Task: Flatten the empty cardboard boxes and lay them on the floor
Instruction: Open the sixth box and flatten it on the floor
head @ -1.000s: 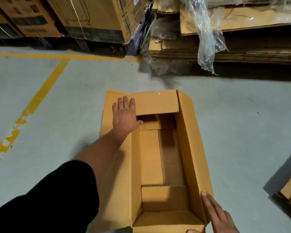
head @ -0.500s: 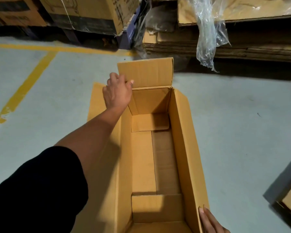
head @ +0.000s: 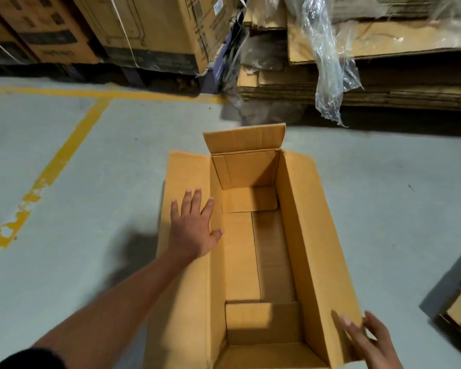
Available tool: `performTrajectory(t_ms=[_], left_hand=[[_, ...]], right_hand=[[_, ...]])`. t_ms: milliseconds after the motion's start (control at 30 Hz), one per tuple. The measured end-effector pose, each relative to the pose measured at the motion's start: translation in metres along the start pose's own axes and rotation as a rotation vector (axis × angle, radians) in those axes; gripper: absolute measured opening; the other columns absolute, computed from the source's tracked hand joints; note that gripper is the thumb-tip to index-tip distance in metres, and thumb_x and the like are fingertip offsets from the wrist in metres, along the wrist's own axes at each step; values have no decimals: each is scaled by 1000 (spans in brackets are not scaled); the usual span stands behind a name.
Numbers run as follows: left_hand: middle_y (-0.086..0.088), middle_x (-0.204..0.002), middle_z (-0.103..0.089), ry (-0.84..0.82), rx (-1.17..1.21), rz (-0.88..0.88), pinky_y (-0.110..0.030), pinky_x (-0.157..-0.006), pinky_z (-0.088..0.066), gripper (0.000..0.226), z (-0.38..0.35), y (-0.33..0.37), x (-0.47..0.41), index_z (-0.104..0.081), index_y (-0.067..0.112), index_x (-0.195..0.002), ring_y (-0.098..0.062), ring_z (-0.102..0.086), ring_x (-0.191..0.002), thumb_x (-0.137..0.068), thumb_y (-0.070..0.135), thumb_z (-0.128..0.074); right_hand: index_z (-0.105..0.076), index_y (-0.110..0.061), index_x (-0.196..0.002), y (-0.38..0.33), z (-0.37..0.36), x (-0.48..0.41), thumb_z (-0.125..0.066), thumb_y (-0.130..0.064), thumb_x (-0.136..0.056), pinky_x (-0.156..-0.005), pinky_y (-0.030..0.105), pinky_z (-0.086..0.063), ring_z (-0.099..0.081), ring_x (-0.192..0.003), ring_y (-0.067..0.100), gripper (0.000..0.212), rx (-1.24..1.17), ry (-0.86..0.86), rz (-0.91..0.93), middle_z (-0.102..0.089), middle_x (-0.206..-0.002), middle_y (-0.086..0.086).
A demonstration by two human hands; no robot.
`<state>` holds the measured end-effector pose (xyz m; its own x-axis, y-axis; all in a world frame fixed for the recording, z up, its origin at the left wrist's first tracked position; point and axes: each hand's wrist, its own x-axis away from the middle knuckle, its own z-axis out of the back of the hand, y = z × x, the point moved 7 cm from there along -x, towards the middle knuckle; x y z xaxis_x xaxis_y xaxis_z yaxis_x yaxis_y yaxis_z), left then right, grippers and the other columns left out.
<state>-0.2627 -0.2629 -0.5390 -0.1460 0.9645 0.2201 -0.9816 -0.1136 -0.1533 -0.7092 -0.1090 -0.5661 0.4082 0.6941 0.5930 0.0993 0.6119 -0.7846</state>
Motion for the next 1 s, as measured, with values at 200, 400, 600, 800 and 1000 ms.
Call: performTrajectory(t_ms=[200, 400, 600, 800, 1000], left_hand=[[-8, -168, 8, -152, 218, 148, -69, -111, -22, 91, -26, -14, 153, -12, 37, -158, -38, 4, -153, -83, 73, -49], [-4, -167, 12, -387, 319, 122, -50, -121, -21, 92, -42, -22, 153, -6, 34, -160, -34, 5, -152, -88, 66, -54], [-6, -158, -37, -391, 618, 218, -36, -117, -28, 59, -1, -31, 155, -40, 24, -152, -27, -35, -145, -100, 51, -43], [12, -160, -32, -239, 720, 14, -29, -120, -21, 65, 89, 7, 206, -38, 34, -152, -11, -26, -147, -94, 64, -42], [2, -166, -19, -294, 217, -302, -47, -124, 2, 85, 67, 97, 215, -29, 32, -155, -19, 1, -155, -88, 77, -2]], right_hand=[[-69, 4, -114, -52, -45, 30, -99, -23, -41, -80, 42, -61, -73, -93, 38, 83, 137, -650, -311, -74, -109, 25], [-76, 5, -102, -121, -72, 88, -91, -10, -60, -60, 29, -60, -73, -78, 31, 47, 214, -877, -166, -74, -101, 25], [-72, -19, -101, -81, -160, 143, -76, -29, -79, -76, 37, -59, -72, -81, 17, 24, 642, -735, 265, -77, -91, 0], [-58, -28, -93, -2, -205, 160, -68, -33, -76, -70, 30, -51, -66, -78, 20, 21, 770, -713, 304, -72, -87, -6], [-69, -36, -99, 9, -181, 153, -62, -39, -81, -82, 21, -51, -64, -92, -2, 20, 651, -995, 297, -70, -100, -19]])
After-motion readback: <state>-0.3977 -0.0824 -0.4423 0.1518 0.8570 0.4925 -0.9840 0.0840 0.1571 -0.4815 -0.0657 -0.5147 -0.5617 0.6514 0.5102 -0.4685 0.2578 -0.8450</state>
